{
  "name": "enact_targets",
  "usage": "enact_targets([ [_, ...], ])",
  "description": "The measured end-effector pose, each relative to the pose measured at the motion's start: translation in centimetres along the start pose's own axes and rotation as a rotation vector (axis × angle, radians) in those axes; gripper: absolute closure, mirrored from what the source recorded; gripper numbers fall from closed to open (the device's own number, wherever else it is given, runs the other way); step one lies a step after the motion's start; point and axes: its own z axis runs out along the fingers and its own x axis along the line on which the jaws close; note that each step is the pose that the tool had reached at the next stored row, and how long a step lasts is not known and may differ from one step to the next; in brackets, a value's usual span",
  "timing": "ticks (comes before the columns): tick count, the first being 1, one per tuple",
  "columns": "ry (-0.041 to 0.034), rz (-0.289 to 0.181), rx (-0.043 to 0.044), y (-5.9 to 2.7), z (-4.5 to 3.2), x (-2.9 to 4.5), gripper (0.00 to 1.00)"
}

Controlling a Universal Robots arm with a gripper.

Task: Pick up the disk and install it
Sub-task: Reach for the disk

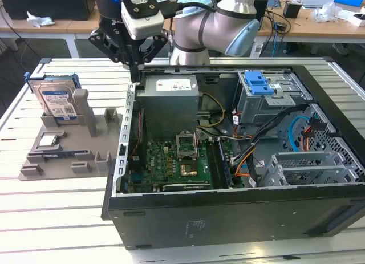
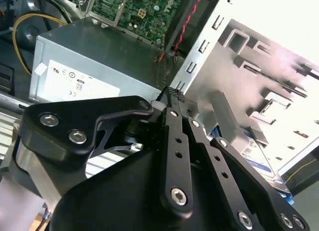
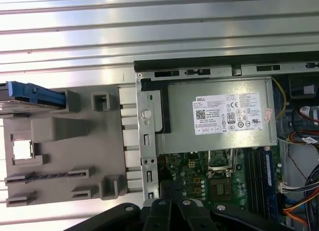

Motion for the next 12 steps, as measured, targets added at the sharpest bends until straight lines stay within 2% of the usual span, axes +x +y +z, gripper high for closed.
enact_targets([
  [1, 0.0000, 0.000, -0.0001, -0.03, -0.01, 0.36, 0.89],
  [5, 0.0000, 0.000, 0.0000, -0.08, -0.07, 2.78, 0.89],
  [6, 0.0001, 0.000, 0.0000, -0.08, -0.09, 3.58, 0.89],
  [12, -0.0001, 0.000, -0.0001, -0.13, -0.15, 6.50, 0.89],
])
